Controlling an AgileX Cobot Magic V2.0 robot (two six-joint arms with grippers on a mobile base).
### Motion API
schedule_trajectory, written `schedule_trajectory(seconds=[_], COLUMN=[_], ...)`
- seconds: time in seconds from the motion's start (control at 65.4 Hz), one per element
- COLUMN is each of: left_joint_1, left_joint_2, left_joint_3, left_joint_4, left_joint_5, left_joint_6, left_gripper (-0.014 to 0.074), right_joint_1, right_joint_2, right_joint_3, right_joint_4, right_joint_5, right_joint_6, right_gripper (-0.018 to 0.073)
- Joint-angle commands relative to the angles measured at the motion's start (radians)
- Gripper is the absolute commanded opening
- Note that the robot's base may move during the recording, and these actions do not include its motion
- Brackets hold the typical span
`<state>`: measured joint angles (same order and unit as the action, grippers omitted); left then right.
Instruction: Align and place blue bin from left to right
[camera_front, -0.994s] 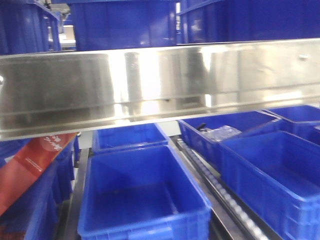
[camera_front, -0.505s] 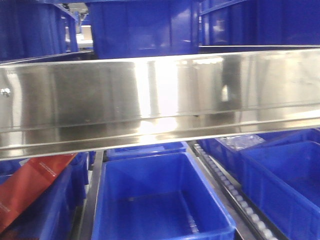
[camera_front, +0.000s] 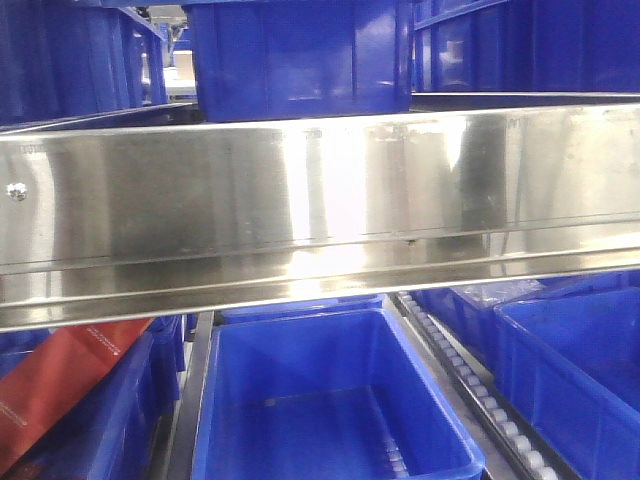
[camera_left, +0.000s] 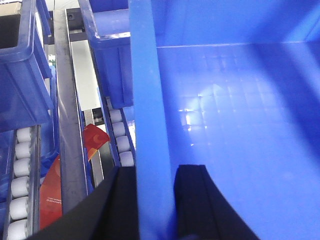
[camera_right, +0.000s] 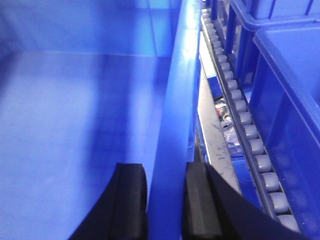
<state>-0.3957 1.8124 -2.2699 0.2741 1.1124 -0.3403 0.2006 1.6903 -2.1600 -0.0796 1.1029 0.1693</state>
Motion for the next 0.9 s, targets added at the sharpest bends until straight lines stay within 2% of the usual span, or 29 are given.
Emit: schedule_trajectory(seconds=[0.0,0.887], left_joint_1=[0.002,0.002], left_joint_2=[-0.022,-0.022], left_joint_3=[-0.019,-0.019], left_joint_4=[0.027,0.027], left_joint_5=[-0.117,-0.117], left_joint_6=[0.007,0.007], left_gripper=[-0.0008,-0.0008], right_joint_1=[0.001,0.001], right_joint_2=[-0.024,-0.024], right_joint_3=[-0.013,-0.013], right_joint_4=[0.002,0.002], right_joint_5=[-0.086,-0.088], right_joint_6=[-0.035,-0.035], right_gripper=[-0.0079,-0.0079])
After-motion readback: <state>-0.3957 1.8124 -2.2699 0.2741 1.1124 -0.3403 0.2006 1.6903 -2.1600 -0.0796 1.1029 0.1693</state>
